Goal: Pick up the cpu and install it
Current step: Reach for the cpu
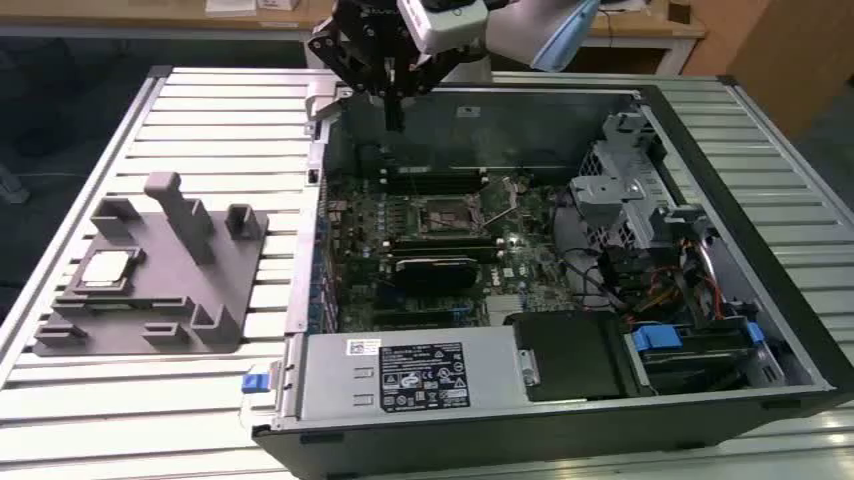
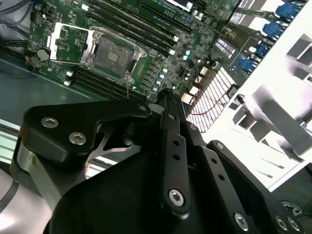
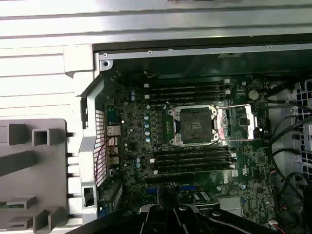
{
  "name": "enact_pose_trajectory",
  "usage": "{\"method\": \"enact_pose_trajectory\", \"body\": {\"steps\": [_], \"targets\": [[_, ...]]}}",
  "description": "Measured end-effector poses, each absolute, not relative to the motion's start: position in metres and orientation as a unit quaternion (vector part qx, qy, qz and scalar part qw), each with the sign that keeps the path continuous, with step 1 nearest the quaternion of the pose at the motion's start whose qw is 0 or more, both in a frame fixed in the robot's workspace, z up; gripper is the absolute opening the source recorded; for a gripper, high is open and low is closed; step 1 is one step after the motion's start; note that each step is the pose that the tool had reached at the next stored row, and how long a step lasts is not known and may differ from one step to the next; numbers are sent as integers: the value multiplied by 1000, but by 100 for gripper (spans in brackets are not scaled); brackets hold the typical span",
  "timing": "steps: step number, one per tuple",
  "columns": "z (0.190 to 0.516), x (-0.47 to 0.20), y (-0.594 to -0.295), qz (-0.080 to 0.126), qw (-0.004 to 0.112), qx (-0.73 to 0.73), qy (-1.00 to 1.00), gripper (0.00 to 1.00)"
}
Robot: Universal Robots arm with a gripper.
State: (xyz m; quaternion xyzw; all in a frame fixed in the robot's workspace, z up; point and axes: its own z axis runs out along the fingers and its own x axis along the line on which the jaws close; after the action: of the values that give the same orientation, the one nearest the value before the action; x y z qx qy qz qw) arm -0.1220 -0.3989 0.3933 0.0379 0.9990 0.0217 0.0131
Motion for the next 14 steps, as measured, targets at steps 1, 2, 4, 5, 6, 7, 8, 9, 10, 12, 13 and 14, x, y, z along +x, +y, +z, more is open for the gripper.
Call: {"method": "enact_pose_trajectory", "body": {"steps": [1, 2, 4, 5, 6, 7, 8, 9, 10, 12, 13, 14], "targets": [[393, -122, -399, 22, 13, 38, 999, 11], [393, -122, -399, 22, 13, 38, 999, 11], [393, -122, -399, 22, 13, 38, 999, 11], [393, -122, -399, 22, 13, 38, 999, 11], [393, -122, -399, 22, 13, 38, 999, 11], [393, -123, -399, 22, 13, 38, 999, 11], [393, -123, -399, 22, 13, 38, 999, 11], [393, -124, -399, 22, 13, 38, 999, 11], [393, -124, -399, 22, 13, 38, 999, 11], [393, -126, -399, 22, 13, 38, 999, 11], [393, -126, -399, 22, 13, 38, 999, 11], [393, -127, -399, 22, 13, 38, 999, 11]]}}
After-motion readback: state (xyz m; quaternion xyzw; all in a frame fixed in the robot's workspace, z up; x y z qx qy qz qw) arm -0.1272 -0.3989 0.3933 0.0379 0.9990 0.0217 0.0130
